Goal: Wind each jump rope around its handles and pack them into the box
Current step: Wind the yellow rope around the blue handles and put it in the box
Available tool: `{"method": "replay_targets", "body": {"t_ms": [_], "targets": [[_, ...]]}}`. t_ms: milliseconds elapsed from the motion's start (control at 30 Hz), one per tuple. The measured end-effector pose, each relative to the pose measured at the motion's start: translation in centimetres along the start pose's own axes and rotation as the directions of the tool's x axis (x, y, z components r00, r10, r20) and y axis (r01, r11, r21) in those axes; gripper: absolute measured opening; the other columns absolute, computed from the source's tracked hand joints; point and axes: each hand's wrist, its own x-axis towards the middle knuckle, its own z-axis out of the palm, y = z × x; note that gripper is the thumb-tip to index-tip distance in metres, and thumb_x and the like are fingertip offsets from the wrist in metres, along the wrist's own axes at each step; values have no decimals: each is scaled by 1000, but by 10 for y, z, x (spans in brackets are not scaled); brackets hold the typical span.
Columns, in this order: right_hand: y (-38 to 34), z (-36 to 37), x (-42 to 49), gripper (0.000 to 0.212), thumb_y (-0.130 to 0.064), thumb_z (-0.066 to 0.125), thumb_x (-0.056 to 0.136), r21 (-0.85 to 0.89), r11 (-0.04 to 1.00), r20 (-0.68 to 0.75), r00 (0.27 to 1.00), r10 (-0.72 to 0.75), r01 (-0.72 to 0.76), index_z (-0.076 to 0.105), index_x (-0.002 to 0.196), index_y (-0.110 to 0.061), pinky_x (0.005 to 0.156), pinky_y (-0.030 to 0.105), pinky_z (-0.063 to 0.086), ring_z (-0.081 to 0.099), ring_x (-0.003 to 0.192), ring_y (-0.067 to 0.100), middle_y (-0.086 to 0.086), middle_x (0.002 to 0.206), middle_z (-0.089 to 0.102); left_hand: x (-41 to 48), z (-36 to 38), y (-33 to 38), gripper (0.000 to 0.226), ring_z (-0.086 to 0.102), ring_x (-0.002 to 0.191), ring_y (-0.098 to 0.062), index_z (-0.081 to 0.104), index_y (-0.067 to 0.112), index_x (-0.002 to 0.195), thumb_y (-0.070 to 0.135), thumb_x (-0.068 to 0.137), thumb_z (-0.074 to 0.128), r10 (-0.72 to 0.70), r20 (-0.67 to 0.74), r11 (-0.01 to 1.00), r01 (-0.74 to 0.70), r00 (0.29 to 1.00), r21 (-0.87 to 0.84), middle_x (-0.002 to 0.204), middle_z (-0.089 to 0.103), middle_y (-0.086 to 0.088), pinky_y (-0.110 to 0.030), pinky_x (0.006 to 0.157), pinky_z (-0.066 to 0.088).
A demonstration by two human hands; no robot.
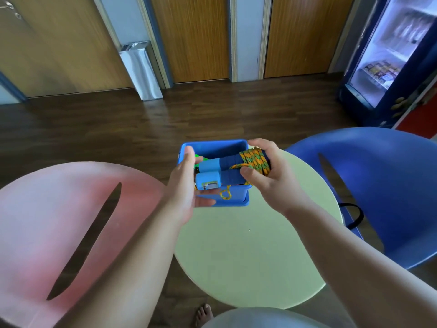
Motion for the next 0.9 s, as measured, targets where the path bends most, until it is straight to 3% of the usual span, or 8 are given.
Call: {"method": "replay_targets", "body": {"t_ms": [100, 200, 300, 433, 600, 700, 800, 900], "targets": [[1, 2, 0, 33, -19, 65, 99, 31, 999, -12, 1000, 21, -21, 50, 128, -23, 67, 17, 49, 59, 76, 1, -17, 90, 60, -1, 10, 10, 51, 75, 65, -28, 63, 24, 124, 65, 101, 44, 40, -8, 999, -40, 999, 18, 110, 75, -16, -27, 43, 49], [4, 3, 4, 25, -43, 44, 103, -11, 998, -77, 995, 56, -57, 53, 122, -30, 65, 24, 43, 52, 70, 2, -20, 82, 55, 4, 11, 7, 32, 75, 62, -31, 66, 25, 118, 51, 99, 61, 101, -73, 995, -101, 992, 11, 122, 67, -10, -28, 47, 53], [7, 6, 11, 25, -42, 38, 104, -2, 994, -122, 987, 106, -107, 56, 117, -31, 67, 27, 40, 51, 71, 4, -17, 84, 54, 2, 15, 1, 17, 69, 51, -28, 63, 25, 105, 37, 97, 71, 241, -114, 970, -240, 964, 28, 108, 63, -3, -30, 47, 53], [4, 2, 21, 26, -36, 37, 108, -8, 982, -118, 975, 188, -190, 58, 118, -26, 60, 28, 40, 48, 67, 14, -5, 83, 54, -1, 21, -4, 15, 62, 48, -28, 58, 23, 102, 31, 98, 70, 360, -123, 933, -357, 925, 50, 68, 66, 10, -29, 42, 46], [0, -7, 20, 25, -32, 33, 111, 18, 952, 27, 952, 305, -305, 55, 119, -23, 46, 29, 39, 41, 51, 15, 4, 70, 44, 1, 9, -8, 8, 54, 49, -28, 60, 30, 106, 22, 104, 59, 428, 13, 898, -427, 904, 106, 70, 57, -10, -27, 41, 41], [4, -13, 9, 28, -43, 38, 106, -59, 975, 104, 970, 220, -215, 53, 126, -31, 50, 33, 47, 59, 60, 18, 11, 92, 55, 6, 2, -5, 10, 49, 43, -25, 63, 28, 101, 19, 103, 60, 356, 21, 929, -356, 934, 100, 67, 54, -7, -24, 40, 33], [12, -18, -7, 51, -55, 49, 96, -161, 983, 154, 986, -64, 89, 50, 140, -29, 74, 25, 52, 65, 97, 15, 2, 126, 52, 9, 3, 1, 5, 46, 42, -22, 63, 23, 96, 24, 101, 63, 119, 4, 993, -119, 993, -16, 73, 55, -9, -22, 39, 27], [20, -17, -11, 44, -52, 58, 94, -235, 960, 87, 987, -133, 150, 57, 131, -27, 84, 25, 49, 60, 103, 13, 1, 122, 52, 4, 0, 4, 14, 52, 47, -21, 65, 19, 105, 32, 100, 64, -41, 147, 995, 54, 988, -85, 77, 61, -8, -23, 37, 35]]}}
